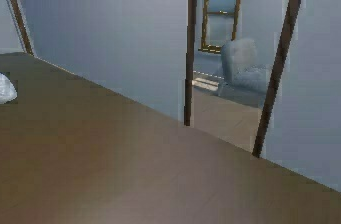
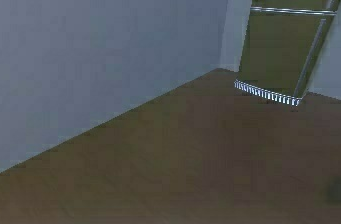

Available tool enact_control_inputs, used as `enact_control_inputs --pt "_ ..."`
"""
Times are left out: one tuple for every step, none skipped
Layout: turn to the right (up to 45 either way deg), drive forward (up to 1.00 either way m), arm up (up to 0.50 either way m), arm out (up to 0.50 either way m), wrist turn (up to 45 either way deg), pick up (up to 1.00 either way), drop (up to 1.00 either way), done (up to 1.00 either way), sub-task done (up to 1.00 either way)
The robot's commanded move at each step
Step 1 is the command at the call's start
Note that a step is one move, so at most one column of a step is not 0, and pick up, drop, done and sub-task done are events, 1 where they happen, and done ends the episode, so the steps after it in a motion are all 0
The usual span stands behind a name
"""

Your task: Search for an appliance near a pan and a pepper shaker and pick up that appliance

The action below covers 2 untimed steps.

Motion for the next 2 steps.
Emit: enact_control_inputs --pt "-3.0 0.0 0.0 0.0 0.0 0.0 0.0 0.0 0.0" --pt "0.0 0.45 0.0 0.0 0.0 0.0 0.0 0.0 0.0"
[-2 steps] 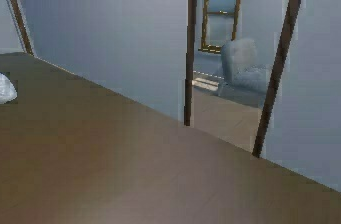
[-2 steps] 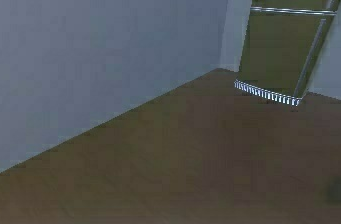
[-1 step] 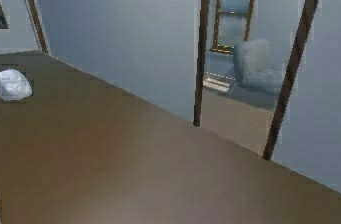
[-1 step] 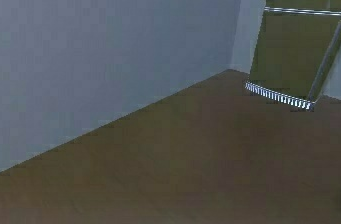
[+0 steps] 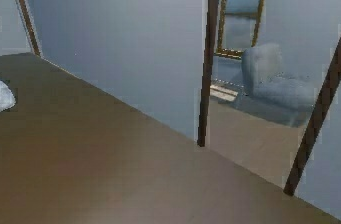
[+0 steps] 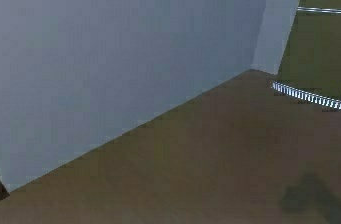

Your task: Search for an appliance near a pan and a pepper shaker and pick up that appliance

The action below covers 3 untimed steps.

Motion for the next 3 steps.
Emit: enact_control_inputs --pt "-30.0 0.0 0.0 0.0 0.0 0.0 0.0 0.0 0.0" --pt "0.0 1.0 0.0 0.0 0.0 0.0 0.0 0.0 0.0" --pt "0.0 1.0 0.0 0.0 0.0 0.0 0.0 0.0 0.0"
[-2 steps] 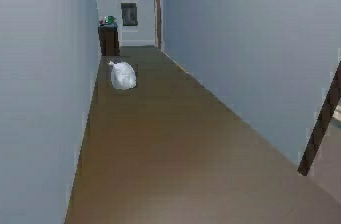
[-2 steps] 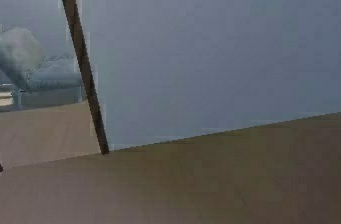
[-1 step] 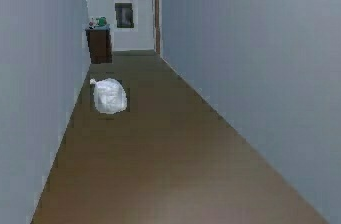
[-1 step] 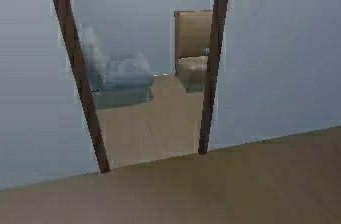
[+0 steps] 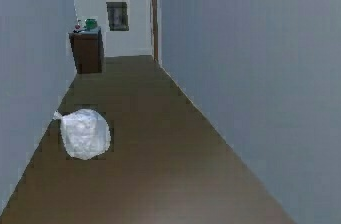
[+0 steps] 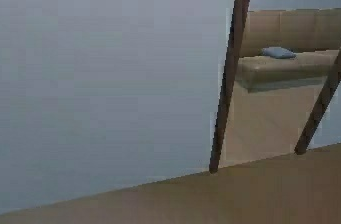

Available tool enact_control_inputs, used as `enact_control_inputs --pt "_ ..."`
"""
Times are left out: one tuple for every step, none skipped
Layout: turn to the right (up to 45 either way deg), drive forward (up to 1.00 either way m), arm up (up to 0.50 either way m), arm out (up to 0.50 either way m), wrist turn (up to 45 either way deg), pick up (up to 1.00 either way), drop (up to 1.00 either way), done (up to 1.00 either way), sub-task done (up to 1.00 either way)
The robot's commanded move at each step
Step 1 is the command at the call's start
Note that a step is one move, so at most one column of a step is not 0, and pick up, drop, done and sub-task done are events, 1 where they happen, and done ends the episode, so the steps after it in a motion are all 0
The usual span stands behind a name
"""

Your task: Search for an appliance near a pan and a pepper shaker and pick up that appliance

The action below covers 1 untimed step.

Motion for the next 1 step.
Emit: enact_control_inputs --pt "0.0 1.0 0.0 0.0 0.0 0.0 0.0 0.0 0.0"
